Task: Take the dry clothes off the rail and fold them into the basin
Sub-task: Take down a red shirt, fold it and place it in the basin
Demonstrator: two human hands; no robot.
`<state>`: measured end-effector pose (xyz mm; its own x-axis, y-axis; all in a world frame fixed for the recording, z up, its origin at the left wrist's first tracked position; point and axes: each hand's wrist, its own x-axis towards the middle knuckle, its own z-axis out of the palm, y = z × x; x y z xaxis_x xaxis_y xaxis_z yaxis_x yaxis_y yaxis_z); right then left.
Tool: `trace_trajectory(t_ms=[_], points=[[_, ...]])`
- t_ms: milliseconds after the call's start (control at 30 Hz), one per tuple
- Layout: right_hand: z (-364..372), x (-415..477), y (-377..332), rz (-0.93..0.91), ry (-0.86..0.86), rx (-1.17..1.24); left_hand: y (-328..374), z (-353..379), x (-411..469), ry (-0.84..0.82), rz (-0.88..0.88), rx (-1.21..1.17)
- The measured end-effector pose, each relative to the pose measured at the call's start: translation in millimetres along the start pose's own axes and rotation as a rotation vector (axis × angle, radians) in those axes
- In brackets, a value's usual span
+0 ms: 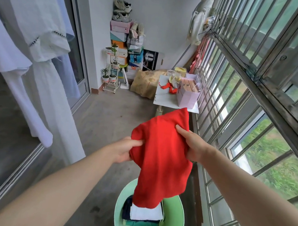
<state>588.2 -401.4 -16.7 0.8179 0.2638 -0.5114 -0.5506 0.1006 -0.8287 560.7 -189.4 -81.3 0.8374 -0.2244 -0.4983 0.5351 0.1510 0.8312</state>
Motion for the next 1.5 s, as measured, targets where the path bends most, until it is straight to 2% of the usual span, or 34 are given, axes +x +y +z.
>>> trace_trajectory(t_ms=[67,133,267,333,400,467,533,600,667,767,867,933,1000,1067,1100,1233,1300,1500], points=[[-5.1,-2.2,1.4,0.003,0.083,0.037,6.0,-4.5,2.2,0.054,0.024,-0.061],[-10.8,-3.7,3.2,-0.003,0.143,0.066,20.4,-9.5,3.2,0.112,0.149,-0.06],[-11.7,-3.5,7.2,-0.016,0.14,0.147,50.2,-11.3,4.7,0.296,0.486,0.409],[-11.6,-2.1,7.5,-0.028,0.122,0.188,60.0,-6.8,3.4,0.354,0.573,0.485],[-14.0,-1.2,3.9,-0.036,0.097,0.218,63.3,-0.9,-1.6,0.28,0.541,0.239],[-15.6,-3.3,-0.6,-0.038,0.045,0.237,62.1,3.5,-5.0,0.19,0.4,-0.028],[-12.9,-10.3,-2.3,-0.007,-0.078,0.168,57.6,3.0,-3.9,0.202,0.243,-0.139],[-7.1,-13.3,3.4,0.001,-0.172,0.037,53.9,1.7,-5.2,0.244,0.17,-0.119],[-3.5,-9.6,11.9,-0.028,-0.134,-0.06,56.0,2.6,-9.9,0.235,0.182,-0.043],[-3.0,-7.3,13.2,-0.112,0.03,-0.018,63.5,-5.6,-16.6,0.157,0.244,0.066],[-0.3,-8.2,0.4,-0.144,0.058,0.068,67.9,-21.0,-14.6,0.104,0.294,-0.176],[5.0,-8.2,-7.5,-0.157,0.044,0.066,64.4,-23.0,-12.0,0.104,0.227,-0.389],[13.7,-9.3,-13.6,-0.17,0.052,0.08,56.0,-15.5,-12.0,-0.004,0.131,-0.489],[18.6,-7.3,-14.7,-0.188,0.078,0.106,45.0,-4.5,-17.7,-0.135,0.082,-0.413],[18.6,-6.3,-13.8,-0.195,0.09,0.11,39.3,-1.0,-17.7,-0.142,0.087,-0.336],[13.3,-3.7,-9.4,-0.195,0.112,0.117,32.9,-2.1,-11.8,0.022,0.217,-0.284],[9.6,-4.5,-9.1,-0.196,0.097,0.129,34.9,-6.2,-10.3,0.04,0.221,-0.277],[-3.4,-5.1,-13.6,-0.191,0.094,0.137,35.4,-14.6,-6.1,0.091,0.261,-0.02]])
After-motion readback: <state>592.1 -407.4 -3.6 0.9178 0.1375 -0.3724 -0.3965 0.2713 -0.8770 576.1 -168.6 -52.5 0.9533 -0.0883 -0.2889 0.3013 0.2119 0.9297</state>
